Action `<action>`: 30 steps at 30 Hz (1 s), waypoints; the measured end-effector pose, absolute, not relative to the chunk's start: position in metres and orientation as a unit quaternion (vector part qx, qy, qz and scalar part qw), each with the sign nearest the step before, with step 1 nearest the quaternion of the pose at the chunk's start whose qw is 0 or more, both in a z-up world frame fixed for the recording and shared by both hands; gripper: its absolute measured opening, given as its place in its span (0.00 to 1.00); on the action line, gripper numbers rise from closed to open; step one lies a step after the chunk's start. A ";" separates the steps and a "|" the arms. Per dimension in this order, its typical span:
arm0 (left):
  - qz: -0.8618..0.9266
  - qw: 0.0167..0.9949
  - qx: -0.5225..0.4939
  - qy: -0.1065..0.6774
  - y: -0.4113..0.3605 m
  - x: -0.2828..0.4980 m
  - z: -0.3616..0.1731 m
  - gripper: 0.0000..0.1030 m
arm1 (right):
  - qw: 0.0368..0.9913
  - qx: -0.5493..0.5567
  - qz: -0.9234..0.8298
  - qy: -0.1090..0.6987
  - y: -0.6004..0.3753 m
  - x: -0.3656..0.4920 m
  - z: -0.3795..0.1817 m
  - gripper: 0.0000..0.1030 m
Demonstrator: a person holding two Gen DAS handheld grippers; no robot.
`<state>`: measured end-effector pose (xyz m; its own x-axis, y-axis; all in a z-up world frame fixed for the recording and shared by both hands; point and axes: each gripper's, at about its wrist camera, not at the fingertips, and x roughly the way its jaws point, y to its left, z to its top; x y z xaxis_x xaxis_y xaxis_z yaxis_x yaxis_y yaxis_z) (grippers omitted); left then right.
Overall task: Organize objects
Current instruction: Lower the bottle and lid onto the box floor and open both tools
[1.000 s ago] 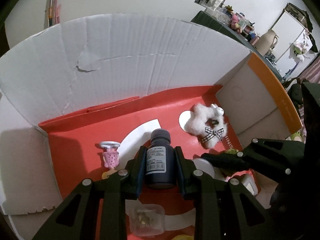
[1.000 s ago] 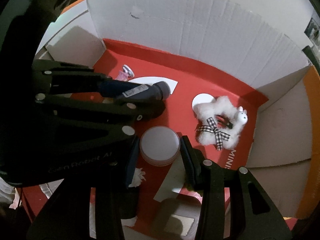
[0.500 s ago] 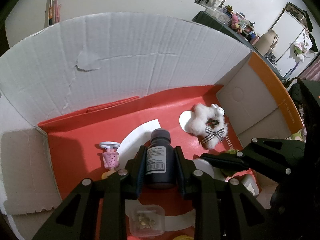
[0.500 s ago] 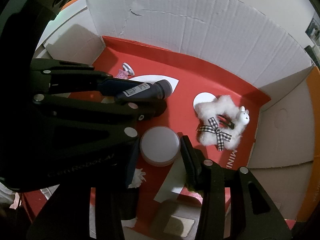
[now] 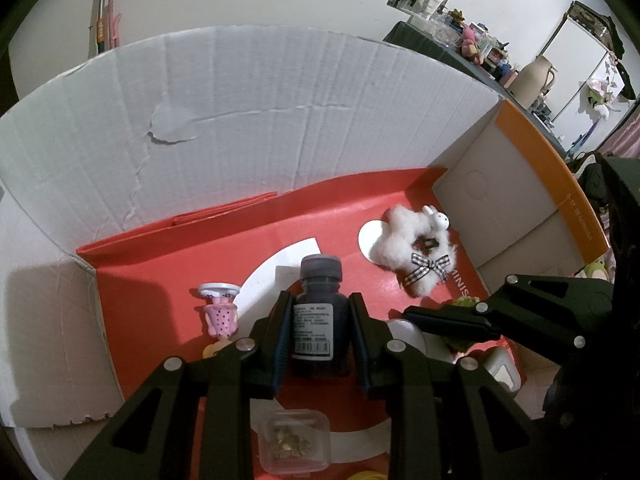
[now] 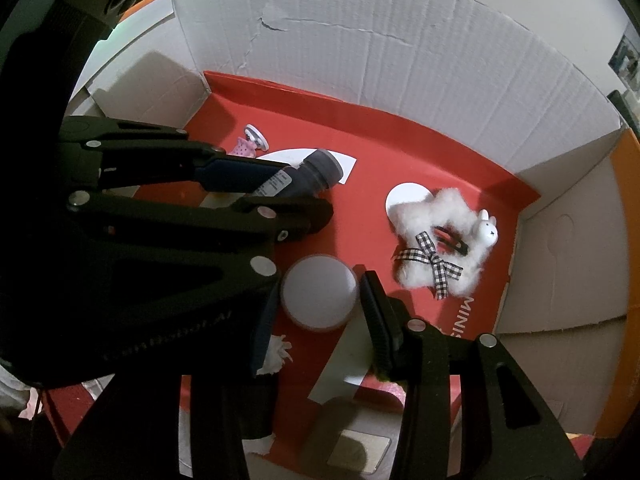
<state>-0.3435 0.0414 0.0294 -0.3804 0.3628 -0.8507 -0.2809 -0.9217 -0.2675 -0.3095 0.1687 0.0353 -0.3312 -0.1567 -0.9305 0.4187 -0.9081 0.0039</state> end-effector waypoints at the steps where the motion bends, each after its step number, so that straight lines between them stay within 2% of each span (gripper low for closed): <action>1: 0.830 0.194 -0.522 -0.040 0.041 -0.343 0.029 0.28 | 0.178 0.550 -0.807 0.119 0.170 -0.310 0.035 0.40; 17: 0.830 0.195 -0.521 -0.043 0.041 -0.346 0.026 0.28 | 0.177 0.550 -0.807 0.119 0.156 -0.315 0.031 0.41; 22: 0.832 0.193 -0.518 -0.043 0.039 -0.345 0.028 0.35 | 0.173 0.547 -0.810 0.125 0.155 -0.315 0.031 0.41; 28: 0.838 0.192 -0.509 -0.049 0.036 -0.344 0.035 0.35 | 0.169 0.538 -0.817 0.120 0.158 -0.315 0.033 0.43; 30: 0.840 0.192 -0.505 -0.050 0.035 -0.344 0.038 0.35 | 0.170 0.536 -0.819 0.117 0.159 -0.316 0.034 0.48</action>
